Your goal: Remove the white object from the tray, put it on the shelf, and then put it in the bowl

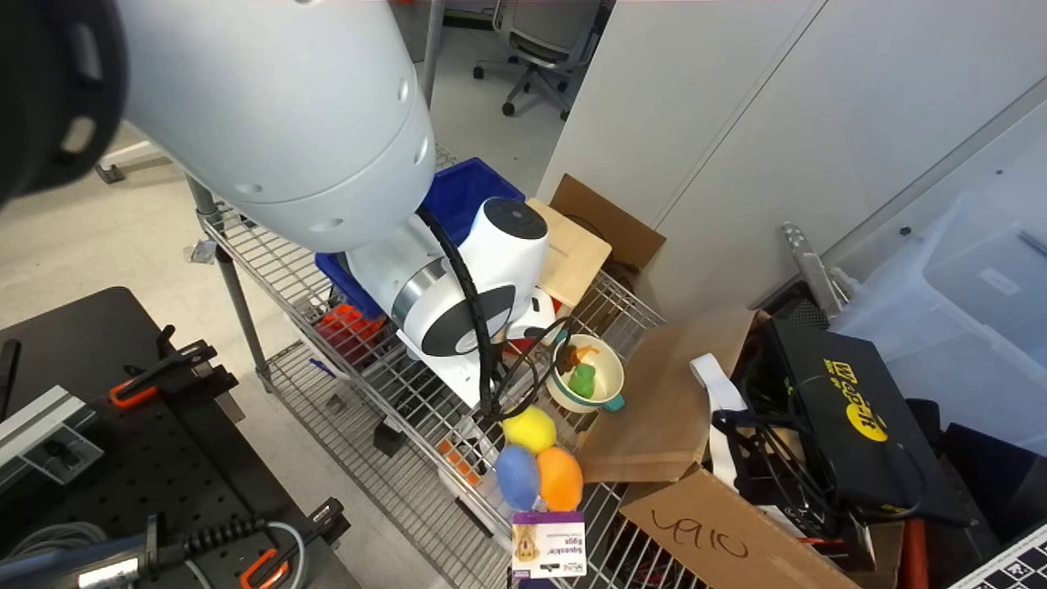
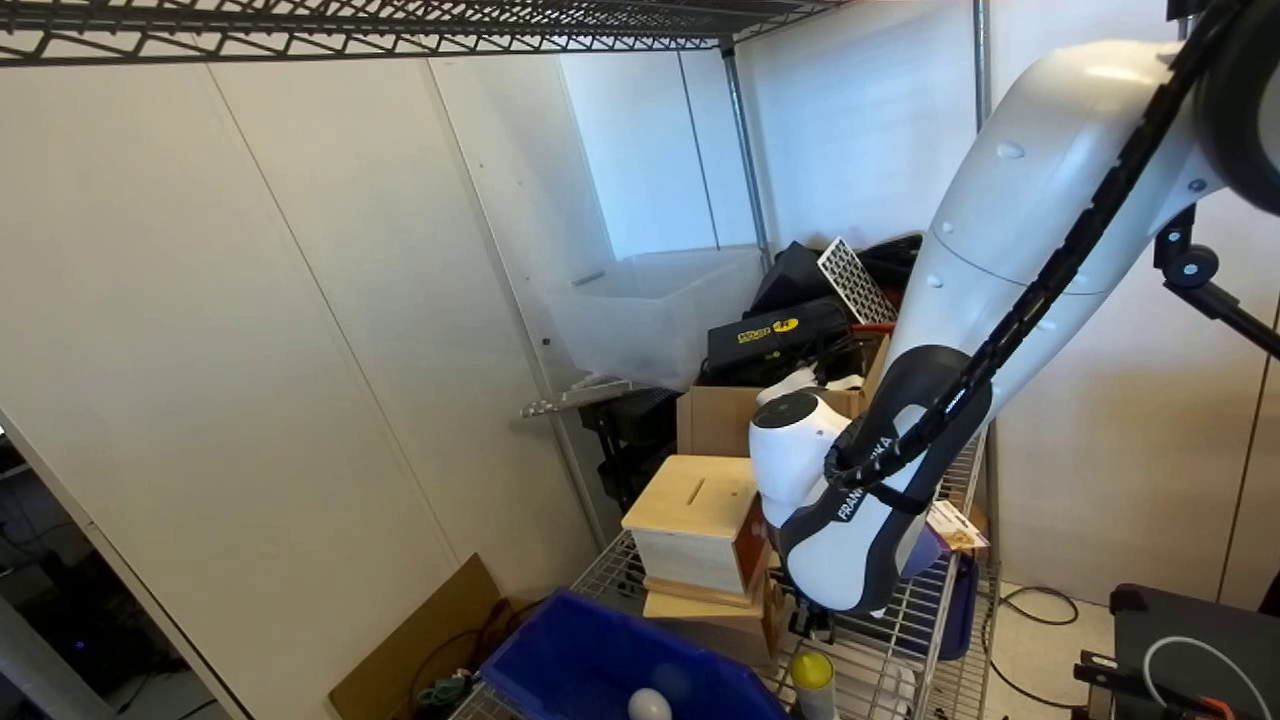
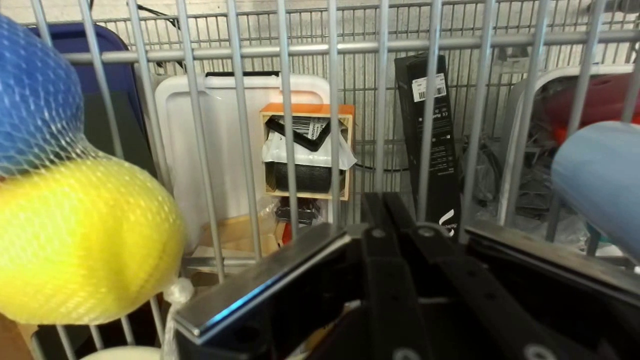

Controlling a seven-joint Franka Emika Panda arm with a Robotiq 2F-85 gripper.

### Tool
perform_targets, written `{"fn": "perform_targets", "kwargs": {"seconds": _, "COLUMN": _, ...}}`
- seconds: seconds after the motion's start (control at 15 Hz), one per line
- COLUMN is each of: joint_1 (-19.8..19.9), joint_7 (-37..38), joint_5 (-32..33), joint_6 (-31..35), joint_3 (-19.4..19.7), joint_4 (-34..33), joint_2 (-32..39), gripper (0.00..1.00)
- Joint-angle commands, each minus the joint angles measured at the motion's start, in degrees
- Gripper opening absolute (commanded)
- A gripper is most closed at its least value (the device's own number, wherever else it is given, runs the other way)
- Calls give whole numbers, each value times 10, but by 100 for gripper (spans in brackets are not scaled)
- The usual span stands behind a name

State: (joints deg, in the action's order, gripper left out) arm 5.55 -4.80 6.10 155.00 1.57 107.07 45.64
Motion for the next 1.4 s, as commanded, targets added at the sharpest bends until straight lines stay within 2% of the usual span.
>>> {"fn": "perform_targets", "kwargs": {"seconds": 0.0, "joint_1": 5, "joint_7": -11, "joint_5": -8, "joint_6": 16, "joint_3": -1, "joint_4": 8, "joint_2": -9, "gripper": 1}}
{"fn": "perform_targets", "kwargs": {"seconds": 0.33, "joint_1": -5, "joint_7": -8, "joint_5": 1, "joint_6": 45, "joint_3": 4, "joint_4": 46, "joint_2": -37, "gripper": 1}}
{"fn": "perform_targets", "kwargs": {"seconds": 0.67, "joint_1": -16, "joint_7": -10, "joint_5": 8, "joint_6": 100, "joint_3": 7, "joint_4": 119, "joint_2": -91, "gripper": 1}}
{"fn": "perform_targets", "kwargs": {"seconds": 1.0, "joint_1": -25, "joint_7": -11, "joint_5": 11, "joint_6": 128, "joint_3": 9, "joint_4": 168, "joint_2": -134, "gripper": 1}}
{"fn": "perform_targets", "kwargs": {"seconds": 1.33, "joint_1": -44, "joint_7": -4, "joint_5": 19, "joint_6": 151, "joint_3": 26, "joint_4": 208, "joint_2": -170, "gripper": 1}}
